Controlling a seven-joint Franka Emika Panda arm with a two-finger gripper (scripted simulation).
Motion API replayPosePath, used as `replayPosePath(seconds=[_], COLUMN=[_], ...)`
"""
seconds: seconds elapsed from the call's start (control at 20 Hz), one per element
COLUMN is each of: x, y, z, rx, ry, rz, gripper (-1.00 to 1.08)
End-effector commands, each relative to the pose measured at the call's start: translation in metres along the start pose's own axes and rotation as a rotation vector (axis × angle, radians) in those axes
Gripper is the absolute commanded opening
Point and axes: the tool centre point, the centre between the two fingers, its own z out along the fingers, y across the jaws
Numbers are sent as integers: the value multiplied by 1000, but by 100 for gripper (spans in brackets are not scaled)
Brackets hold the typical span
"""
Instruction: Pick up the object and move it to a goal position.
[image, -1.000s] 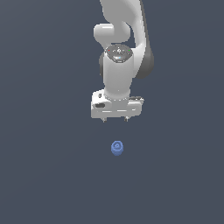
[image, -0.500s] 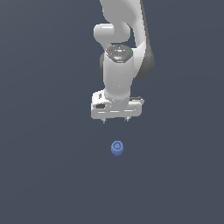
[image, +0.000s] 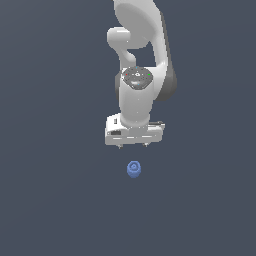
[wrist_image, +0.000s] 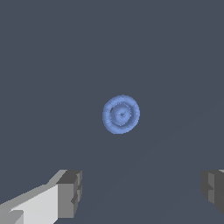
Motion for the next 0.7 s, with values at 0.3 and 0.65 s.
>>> replayPosePath(seconds=[0.3, 0.65], x=[29, 41], y=[-2, -3], z=[44, 68], rx=[5, 9], ry=[-16, -23], rz=[8, 13], gripper=[100, 100])
